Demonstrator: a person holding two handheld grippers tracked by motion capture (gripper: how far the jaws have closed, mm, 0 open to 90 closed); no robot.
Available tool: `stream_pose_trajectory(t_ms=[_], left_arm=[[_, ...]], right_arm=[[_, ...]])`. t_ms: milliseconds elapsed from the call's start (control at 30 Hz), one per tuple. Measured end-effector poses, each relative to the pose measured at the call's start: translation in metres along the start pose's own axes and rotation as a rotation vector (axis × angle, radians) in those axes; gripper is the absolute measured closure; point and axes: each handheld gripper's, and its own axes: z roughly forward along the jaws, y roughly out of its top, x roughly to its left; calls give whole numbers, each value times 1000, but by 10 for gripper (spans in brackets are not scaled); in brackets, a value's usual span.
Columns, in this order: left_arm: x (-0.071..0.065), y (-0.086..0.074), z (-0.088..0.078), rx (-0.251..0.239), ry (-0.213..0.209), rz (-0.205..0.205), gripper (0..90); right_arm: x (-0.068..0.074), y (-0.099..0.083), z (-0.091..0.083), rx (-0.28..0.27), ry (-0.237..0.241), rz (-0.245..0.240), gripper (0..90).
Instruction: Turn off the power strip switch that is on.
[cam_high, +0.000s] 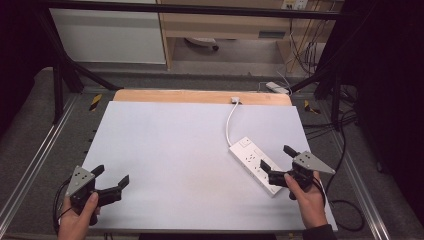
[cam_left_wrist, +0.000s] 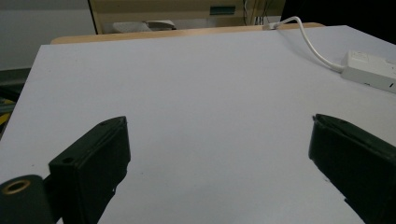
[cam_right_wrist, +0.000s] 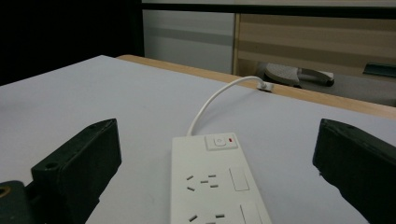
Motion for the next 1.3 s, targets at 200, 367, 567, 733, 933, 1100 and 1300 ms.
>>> stream_pose_trajectory(t_ms=[200, 367, 567, 733, 933, 1100, 1300], left_arm=[[0, 0, 0, 1, 1, 0, 55], [0, 0, 0, 2, 0, 0, 55], [0, 0, 0, 3, 0, 1, 55], [0, -1, 1, 6, -3, 2, 54], [-1, -1, 0, 6, -1, 7, 55], [0, -1, 1, 9, -2, 4, 55], [-1, -1, 1, 11, -4, 6, 55]], right_arm=[[-8, -4, -7, -11, -21, -3, 16], [-16, -9, -11, -9, -38, -3, 16], [-22, -14, -13, 12, -45, 5, 15], [-27, -21, -12, 45, -41, 16, 17], [-32, -32, -9, 105, -45, 37, 21], [-34, -41, -5, 201, -32, 38, 27], [-30, -45, -3, 257, -9, 26, 31]])
